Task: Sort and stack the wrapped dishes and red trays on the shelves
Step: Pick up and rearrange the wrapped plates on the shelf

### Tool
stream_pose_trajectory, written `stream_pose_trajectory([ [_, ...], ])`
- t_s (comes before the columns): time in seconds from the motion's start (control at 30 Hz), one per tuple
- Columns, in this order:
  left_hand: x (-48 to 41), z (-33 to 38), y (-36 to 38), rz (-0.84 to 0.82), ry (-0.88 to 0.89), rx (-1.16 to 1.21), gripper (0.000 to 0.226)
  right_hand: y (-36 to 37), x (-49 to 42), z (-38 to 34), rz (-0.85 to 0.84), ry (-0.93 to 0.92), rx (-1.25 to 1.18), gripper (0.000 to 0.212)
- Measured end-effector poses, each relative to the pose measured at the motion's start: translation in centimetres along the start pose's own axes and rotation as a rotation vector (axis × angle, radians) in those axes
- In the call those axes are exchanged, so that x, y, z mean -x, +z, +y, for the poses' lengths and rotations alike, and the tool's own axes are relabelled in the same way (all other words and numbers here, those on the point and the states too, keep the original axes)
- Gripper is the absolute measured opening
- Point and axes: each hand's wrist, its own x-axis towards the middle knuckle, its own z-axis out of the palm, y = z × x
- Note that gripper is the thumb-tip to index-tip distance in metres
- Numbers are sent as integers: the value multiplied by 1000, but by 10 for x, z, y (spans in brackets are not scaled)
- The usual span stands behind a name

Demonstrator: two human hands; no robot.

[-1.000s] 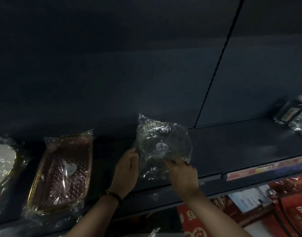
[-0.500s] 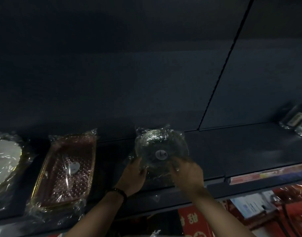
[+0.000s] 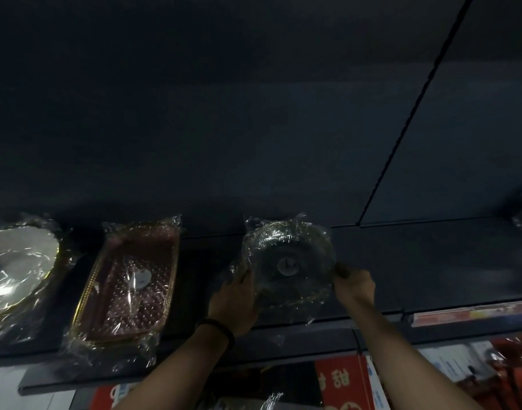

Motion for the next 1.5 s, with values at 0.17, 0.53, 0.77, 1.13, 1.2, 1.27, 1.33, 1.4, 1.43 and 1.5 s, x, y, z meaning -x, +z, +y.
stream_pose_trajectory([
  [0.17, 21, -15, -7, 39, -95, -159, 73, 29, 14, -8, -46, -63, -57, 21],
  [0.53, 42, -76, -26, 63, -245, -216, 80, 93, 29, -51, -140, -126, -6, 18],
  [0.77, 45, -95, -39, 67, -209, -113, 74, 97, 25, -56, -195, -197, 31, 24],
  [1.13, 143, -134, -2, 174, 146, 186, 19, 132, 143, -3, -136, -156, 13, 14],
  [1.2, 160, -160, 23, 20, 121, 91, 25, 151, 172, 13, -310, -154, 202, 13],
  [1.27, 175, -189, 49, -144, 61, 67, 36, 176, 201, 33, -495, -124, 319, 18],
  [1.33, 181, -214, 68, -273, 41, 13, 52, 202, 224, 51, -587, -107, 440, 31],
  [1.4, 182, -235, 84, -311, 93, -90, 68, 226, 240, 66, -656, -97, 493, 41],
  [1.43, 184, -241, 89, -320, 121, -131, 72, 236, 247, 72, -682, -89, 520, 41],
  [1.5, 185, -246, 94, -332, 151, -147, 64, 251, 254, 83, -723, -86, 564, 39],
])
